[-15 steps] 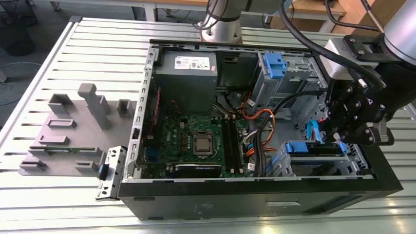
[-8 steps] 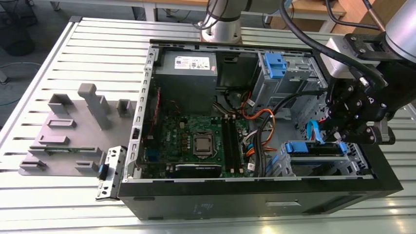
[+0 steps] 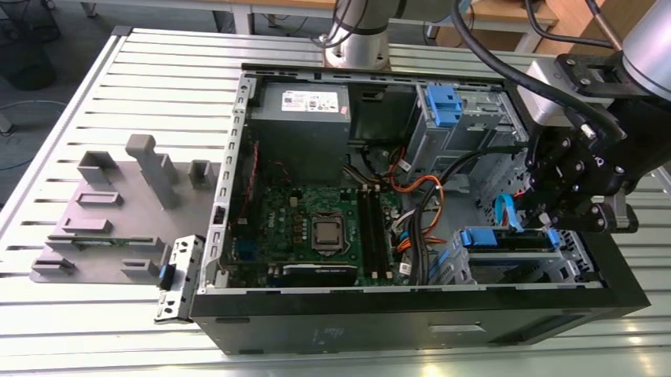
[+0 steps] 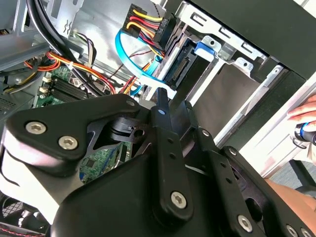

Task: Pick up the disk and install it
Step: 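Insert the first disk wire, then insert the second disk wire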

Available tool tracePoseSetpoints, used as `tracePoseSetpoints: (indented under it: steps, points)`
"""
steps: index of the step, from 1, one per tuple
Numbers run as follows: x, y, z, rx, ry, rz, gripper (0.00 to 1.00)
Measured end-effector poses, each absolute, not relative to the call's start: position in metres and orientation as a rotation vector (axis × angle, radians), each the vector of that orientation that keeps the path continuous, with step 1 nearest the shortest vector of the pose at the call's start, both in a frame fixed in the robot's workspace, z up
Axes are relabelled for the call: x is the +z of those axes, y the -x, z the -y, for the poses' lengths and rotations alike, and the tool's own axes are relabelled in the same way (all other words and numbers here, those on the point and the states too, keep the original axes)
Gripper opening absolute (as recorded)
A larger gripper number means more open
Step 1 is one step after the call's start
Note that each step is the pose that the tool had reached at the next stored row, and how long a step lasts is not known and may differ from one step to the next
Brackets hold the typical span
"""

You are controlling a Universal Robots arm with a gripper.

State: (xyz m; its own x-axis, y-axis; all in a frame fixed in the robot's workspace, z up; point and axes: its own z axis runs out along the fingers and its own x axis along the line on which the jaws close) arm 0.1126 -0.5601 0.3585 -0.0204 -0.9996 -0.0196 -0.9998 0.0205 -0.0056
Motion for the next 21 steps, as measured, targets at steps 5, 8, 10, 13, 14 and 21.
tracePoseSetpoints:
  steps: [5, 8, 10, 13, 14, 21]
  points:
    - [0.3585, -0.1173, 0.5601, 0.015, 2.186, -2.231, 0.29]
    - [0.3584, -0.1198, 0.5600, 0.015, 2.186, -2.231, 0.29]
    - [0.3584, -0.1206, 0.5601, 0.015, 2.186, -2.231, 0.29]
    - [0.3585, -0.1213, 0.5601, 0.015, 2.186, -2.231, 0.29]
    - [0.3586, -0.1213, 0.5601, 0.015, 2.186, -2.231, 0.29]
    - [0.3587, -0.1213, 0.5592, 0.015, 2.186, -2.231, 0.29]
